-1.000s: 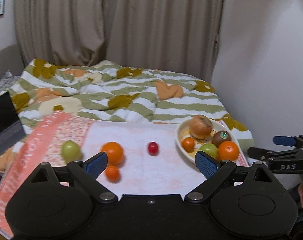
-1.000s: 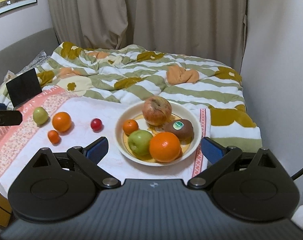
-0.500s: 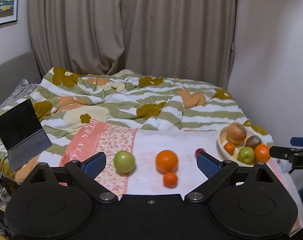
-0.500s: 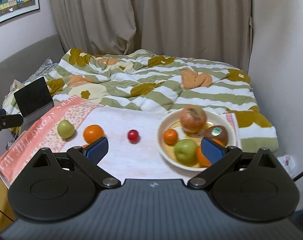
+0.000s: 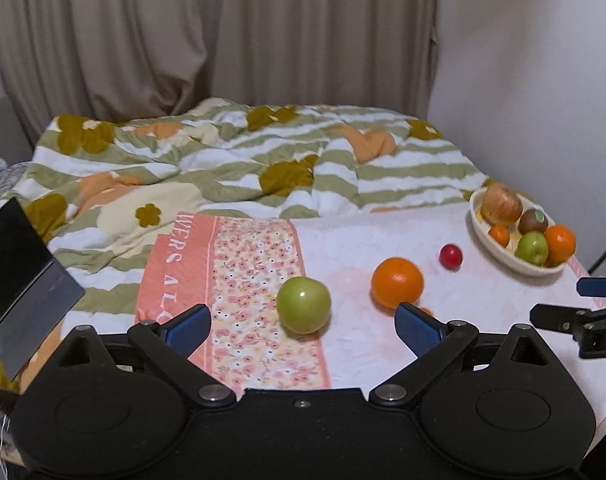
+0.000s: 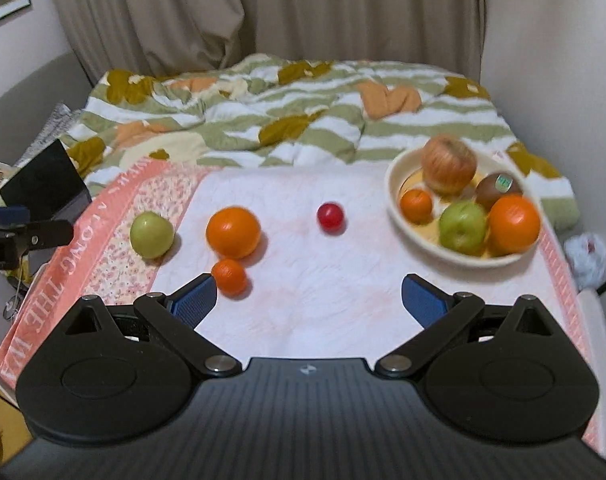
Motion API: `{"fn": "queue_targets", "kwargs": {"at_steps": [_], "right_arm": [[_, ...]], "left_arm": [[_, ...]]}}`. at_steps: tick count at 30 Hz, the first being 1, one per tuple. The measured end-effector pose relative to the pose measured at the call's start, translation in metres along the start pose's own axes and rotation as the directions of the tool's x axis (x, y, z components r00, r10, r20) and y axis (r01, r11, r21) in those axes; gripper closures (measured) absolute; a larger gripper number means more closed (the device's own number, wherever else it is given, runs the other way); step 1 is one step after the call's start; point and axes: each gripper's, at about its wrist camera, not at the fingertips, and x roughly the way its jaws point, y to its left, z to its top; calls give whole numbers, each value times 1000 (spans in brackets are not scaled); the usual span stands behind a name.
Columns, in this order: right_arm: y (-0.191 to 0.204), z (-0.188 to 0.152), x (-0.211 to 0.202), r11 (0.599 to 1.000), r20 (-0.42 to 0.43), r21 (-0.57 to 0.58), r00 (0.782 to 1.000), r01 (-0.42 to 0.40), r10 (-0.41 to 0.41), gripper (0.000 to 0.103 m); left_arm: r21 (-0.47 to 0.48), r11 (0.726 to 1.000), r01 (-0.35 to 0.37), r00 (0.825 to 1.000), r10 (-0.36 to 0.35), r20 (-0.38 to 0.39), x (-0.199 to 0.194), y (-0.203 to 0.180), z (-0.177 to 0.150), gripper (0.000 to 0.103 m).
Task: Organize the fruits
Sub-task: 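Withdraw both open tools from the bowl toward the remaining fruit, then grasp the green apple with the left tool while the right tool grasps the mandarin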
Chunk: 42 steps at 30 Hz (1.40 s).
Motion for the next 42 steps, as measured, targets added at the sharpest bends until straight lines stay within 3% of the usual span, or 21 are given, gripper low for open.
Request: {"fn": "queue_targets", "kwargs": {"at_steps": [12, 17, 23, 27, 29, 42], "right_arm": [[60, -15, 66, 998, -68, 34, 997, 48, -45, 0], [73, -19, 85, 998, -80, 14, 995, 53, -52, 0], [77, -23, 107, 999, -116, 4, 992, 48, -48, 16], [79, -23, 114, 999, -116, -2, 992, 54, -54, 18], [79, -22, 116, 998, -114, -4, 992, 58, -58, 21], [83, -12, 127, 998, -107, -20, 993, 56, -58, 39]], "left_arm": [[61, 988, 139, 984, -131, -117, 77, 35, 9, 5], [71, 980, 185, 971, -171, -169, 105, 32, 12, 15], [61, 976, 209, 958, -192, -213, 132, 25, 10, 26], [54, 975, 214, 953, -196, -231, 142, 26, 8, 34], [49, 972, 231, 948, -214, -235, 144, 27, 8, 44], [61, 972, 227, 953, -209, -218, 139, 32, 3, 45]]}}
